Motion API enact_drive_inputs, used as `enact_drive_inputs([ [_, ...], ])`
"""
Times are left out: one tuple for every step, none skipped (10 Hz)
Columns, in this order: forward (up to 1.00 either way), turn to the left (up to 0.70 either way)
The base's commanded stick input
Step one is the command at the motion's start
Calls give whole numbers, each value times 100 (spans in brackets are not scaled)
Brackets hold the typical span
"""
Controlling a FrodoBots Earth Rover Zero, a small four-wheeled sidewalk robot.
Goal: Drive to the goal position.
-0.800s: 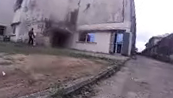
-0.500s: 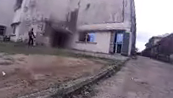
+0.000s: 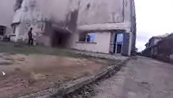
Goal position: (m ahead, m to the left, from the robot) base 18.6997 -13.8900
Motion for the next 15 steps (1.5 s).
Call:
enact_drive_inputs([
  [0,-50],
  [0,-50],
  [0,-50],
  [0,-50],
  [0,-50],
  [0,-50],
  [0,-50],
  [0,-50],
  [0,-50],
  [0,-50],
  [0,-50],
  [0,-19],
  [0,0],
  [0,0],
  [0,0],
])
